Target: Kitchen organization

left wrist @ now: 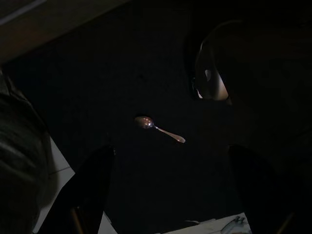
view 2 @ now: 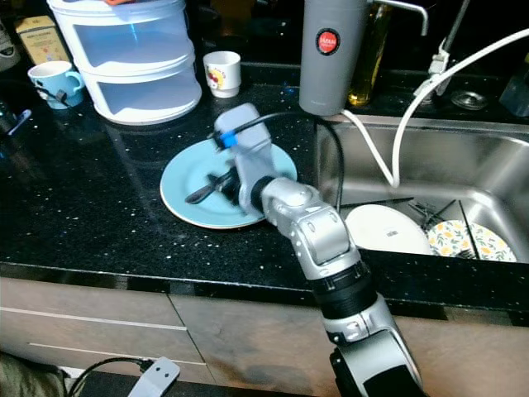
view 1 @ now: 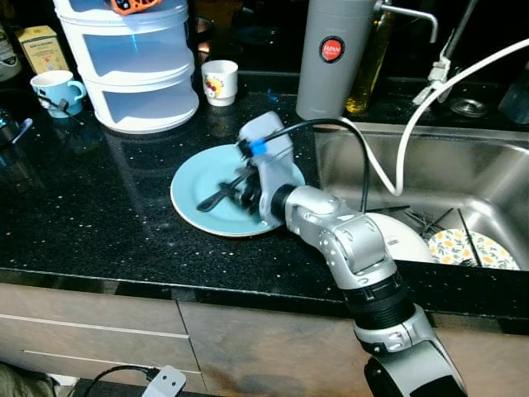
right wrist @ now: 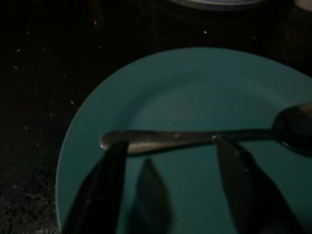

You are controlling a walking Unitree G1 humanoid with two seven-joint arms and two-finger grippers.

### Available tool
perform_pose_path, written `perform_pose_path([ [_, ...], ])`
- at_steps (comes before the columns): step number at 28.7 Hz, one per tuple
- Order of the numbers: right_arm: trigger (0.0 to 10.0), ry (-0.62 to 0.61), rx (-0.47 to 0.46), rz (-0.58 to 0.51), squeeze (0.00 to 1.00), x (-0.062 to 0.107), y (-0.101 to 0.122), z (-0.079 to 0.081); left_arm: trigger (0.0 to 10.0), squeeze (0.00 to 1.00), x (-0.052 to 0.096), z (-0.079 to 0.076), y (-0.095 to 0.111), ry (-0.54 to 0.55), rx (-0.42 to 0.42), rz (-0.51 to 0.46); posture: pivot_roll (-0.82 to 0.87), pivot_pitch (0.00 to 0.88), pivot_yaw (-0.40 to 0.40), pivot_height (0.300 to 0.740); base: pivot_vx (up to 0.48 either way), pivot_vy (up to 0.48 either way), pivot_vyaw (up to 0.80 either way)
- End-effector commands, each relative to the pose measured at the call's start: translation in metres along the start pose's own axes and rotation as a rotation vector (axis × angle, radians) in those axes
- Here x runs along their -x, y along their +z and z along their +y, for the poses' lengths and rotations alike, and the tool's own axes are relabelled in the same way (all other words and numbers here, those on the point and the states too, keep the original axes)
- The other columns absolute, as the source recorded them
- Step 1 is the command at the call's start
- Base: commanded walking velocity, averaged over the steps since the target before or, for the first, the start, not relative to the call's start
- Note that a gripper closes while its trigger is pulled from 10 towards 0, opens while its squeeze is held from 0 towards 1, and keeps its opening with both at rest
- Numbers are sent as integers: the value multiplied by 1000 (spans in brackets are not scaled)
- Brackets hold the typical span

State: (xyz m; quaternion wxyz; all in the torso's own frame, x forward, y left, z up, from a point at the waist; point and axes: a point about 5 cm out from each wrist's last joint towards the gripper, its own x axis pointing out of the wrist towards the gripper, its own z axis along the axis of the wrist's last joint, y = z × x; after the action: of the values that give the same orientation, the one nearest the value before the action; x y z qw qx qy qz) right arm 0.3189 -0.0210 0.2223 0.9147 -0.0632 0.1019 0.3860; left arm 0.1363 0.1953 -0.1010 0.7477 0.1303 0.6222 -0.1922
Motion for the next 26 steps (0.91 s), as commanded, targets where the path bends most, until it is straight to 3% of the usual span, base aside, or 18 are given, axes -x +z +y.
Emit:
perform_pose_path([
  [1,10000,12,-5,-7,1000,1,7,3,10000,0,-1,-4,-2,-8,-3,7,-29,0,-54,740,0,0,0],
  [9,10000,-53,-48,-22,1000,-6,14,3,10000,0,-2,-5,-1,-12,-2,6,-27,0,-59,740,0,0,0],
  [10,10000,-59,-60,-41,553,-8,16,5,10000,0,-2,-5,-1,-12,-2,6,-26,0,-60,740,0,0,0],
  [12,10000,-64,-70,-51,553,-9,18,6,10000,0,-2,-5,-1,-13,-2,6,-26,0,-61,740,0,0,0],
  [13,10000,-52,-140,-97,0,-15,23,12,10000,0,-2,-6,-1,-15,-2,5,-24,0,-64,740,0,0,0],
  [18,10000,14,-209,-123,0,-30,23,24,10000,0,-2,-7,-1,-18,-4,5,-16,0,-67,740,0,0,0],
  [21,10000,57,-173,-101,0,-45,18,32,10000,0,-3,-9,-1,-23,-1,3,6,0,-83,740,0,0,0],
  [26,10000,79,-138,-67,0,-53,15,38,10000,0,-4,-12,-3,-30,4,4,28,0,-104,740,0,0,0],
])
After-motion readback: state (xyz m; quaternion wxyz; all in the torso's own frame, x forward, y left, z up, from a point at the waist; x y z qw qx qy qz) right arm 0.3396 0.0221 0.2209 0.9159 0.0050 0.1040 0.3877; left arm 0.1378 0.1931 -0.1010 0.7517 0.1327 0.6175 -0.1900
